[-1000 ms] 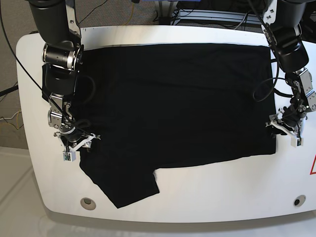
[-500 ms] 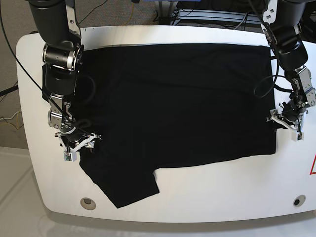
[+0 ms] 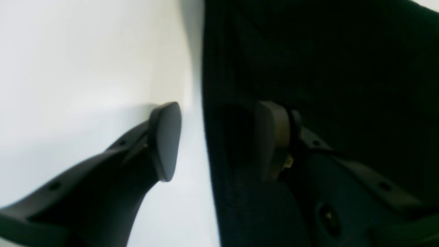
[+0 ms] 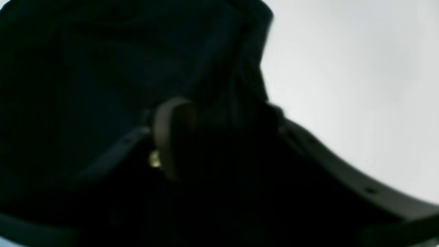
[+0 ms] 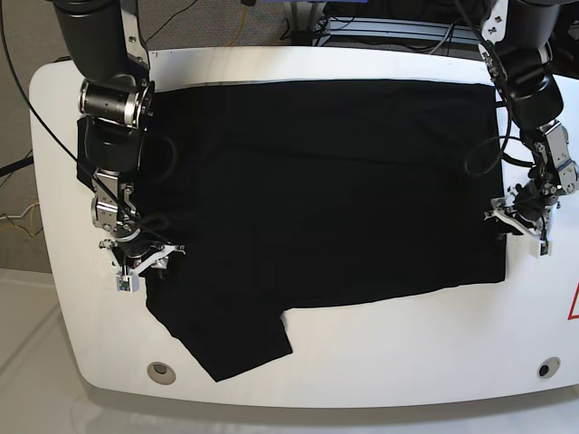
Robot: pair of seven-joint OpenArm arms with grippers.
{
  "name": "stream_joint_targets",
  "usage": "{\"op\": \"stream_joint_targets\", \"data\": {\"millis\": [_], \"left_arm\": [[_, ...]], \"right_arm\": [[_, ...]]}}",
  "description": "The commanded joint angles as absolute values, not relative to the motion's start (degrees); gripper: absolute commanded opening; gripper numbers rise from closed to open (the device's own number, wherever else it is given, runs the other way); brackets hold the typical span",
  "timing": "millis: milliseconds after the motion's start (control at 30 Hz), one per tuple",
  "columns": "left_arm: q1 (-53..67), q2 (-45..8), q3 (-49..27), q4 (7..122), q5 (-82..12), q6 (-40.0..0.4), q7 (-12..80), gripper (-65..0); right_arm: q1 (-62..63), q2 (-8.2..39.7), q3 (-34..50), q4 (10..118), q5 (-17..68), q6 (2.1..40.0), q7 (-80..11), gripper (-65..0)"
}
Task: Fold the T-shirt properly
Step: 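Close both grippers on the side edges at mid-body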
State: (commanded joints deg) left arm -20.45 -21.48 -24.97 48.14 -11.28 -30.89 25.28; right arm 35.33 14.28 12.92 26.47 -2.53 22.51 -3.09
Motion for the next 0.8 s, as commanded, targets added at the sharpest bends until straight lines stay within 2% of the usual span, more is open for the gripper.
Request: {"op": "stream_joint_targets", "data": {"millis": [100,167,233,300,433,500,567,633,733,800], "left_arm": [[-20.3,-21.4,-24.8,48.5,-11.7,-30.8,25.6,-32.4],[-20.4,-21.4,-24.7,48.7,-12.1,-30.7,26.1,-32.2],[-20.0,-21.5,-24.7,49.0,-12.5,-30.2,26.5,-31.6],[-19.9,-21.4,-24.7,48.8,-12.9,-30.3,26.7,-31.5],[-19.7,-21.2,-24.8,48.7,-13.5,-30.4,27.2,-32.4],[-19.6,-21.1,-24.8,48.7,-13.6,-30.3,27.7,-35.2],[-19.6,-20.9,-24.8,48.8,-13.4,-30.1,28.2,-42.2],[-19.1,-20.6,-24.6,49.1,-12.5,-30.1,27.1,-65.0],[-18.8,-20.6,-24.5,49.0,-12.3,-29.9,25.9,-65.0],[-18.6,-20.5,-24.5,49.0,-12.3,-30.0,25.0,-65.0]], "right_arm": [[35.4,13.9,13.1,26.3,-3.2,22.6,-3.1,-45.1],[35.6,13.7,13.2,26.4,-3.7,22.9,-3.0,-42.7],[35.9,13.6,13.0,26.9,-4.2,23.2,-3.2,-35.1],[35.8,13.5,13.2,27.1,-4.0,23.3,-3.4,-31.6],[35.6,13.4,13.1,27.4,-3.4,23.2,-3.7,-29.2],[35.3,13.4,13.0,27.5,-3.3,23.2,-3.6,-31.9],[35.1,13.5,13.0,27.5,-3.1,23.1,-3.7,-36.0],[34.8,13.5,13.2,28.0,-2.2,22.7,-3.3,-55.8],[34.7,13.5,13.3,28.4,-2.1,22.6,-3.5,-64.2],[34.7,13.5,13.3,28.8,-2.0,22.5,-3.6,-65.0]]}}
